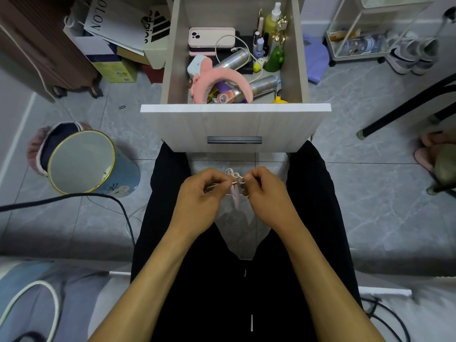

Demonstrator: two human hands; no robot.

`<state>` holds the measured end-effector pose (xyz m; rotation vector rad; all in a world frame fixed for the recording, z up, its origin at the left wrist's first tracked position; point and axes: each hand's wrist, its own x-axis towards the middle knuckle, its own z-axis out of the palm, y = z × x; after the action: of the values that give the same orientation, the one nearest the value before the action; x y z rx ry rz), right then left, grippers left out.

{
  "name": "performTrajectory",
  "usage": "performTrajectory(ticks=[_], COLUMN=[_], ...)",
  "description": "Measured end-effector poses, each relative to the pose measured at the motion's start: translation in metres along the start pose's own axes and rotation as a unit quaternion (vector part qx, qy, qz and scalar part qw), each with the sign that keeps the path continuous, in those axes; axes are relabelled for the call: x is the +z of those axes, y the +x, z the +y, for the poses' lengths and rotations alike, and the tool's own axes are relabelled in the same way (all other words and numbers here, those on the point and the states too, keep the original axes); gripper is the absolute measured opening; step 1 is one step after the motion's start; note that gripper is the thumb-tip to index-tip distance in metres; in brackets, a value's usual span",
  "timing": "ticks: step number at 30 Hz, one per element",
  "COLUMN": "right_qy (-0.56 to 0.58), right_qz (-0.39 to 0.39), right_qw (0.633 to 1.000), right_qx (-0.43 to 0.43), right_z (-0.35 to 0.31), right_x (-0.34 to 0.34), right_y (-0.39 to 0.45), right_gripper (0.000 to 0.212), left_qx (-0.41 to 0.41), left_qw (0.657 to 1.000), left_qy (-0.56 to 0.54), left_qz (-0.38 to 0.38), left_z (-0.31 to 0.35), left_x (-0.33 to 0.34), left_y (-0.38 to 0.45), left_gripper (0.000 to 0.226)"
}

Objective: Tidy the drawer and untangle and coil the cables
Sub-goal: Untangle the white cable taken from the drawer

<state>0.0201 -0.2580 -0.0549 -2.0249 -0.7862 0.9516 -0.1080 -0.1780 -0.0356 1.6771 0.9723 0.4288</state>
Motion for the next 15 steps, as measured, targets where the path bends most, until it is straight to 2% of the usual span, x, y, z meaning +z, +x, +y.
performTrajectory(ticks=[4, 7, 10, 15], right_qy=[-0.006, 0.006, 0.05, 0.074], right_qz=[-0.025, -0.059, -0.084, -0.057], right_qw=[1.0, 0.998, 0.995, 0.995], right_qx=[0.006, -0.016, -0.019, 0.018], right_z=[-0.0033, -0.0016, -0.0013, 0.0016], right_x=[0.0, 0.0, 0.0012, 0.003], right_y=[-0.0019, -0.0018, -0.0005, 0.0022], right_gripper=[0.023, 0.018, 0.01, 0.008], left_qx=[-0.039, -0.082, -0.086, -0.087], left_qw=[0.995, 0.985, 0.984, 0.976], left_qy=[-0.085, -0.136, -0.137, -0.177], left_qz=[0.036, 0.066, 0.08, 0.087], left_z=[-0.0026, -0.0062, -0.0066, -0.0045], left_x=[0.0058, 0.0059, 0.0032, 0.0034], left_y=[-0.0042, -0.0041, -0.0026, -0.0024], left_gripper=[0.014, 0.01, 0.01, 0.009])
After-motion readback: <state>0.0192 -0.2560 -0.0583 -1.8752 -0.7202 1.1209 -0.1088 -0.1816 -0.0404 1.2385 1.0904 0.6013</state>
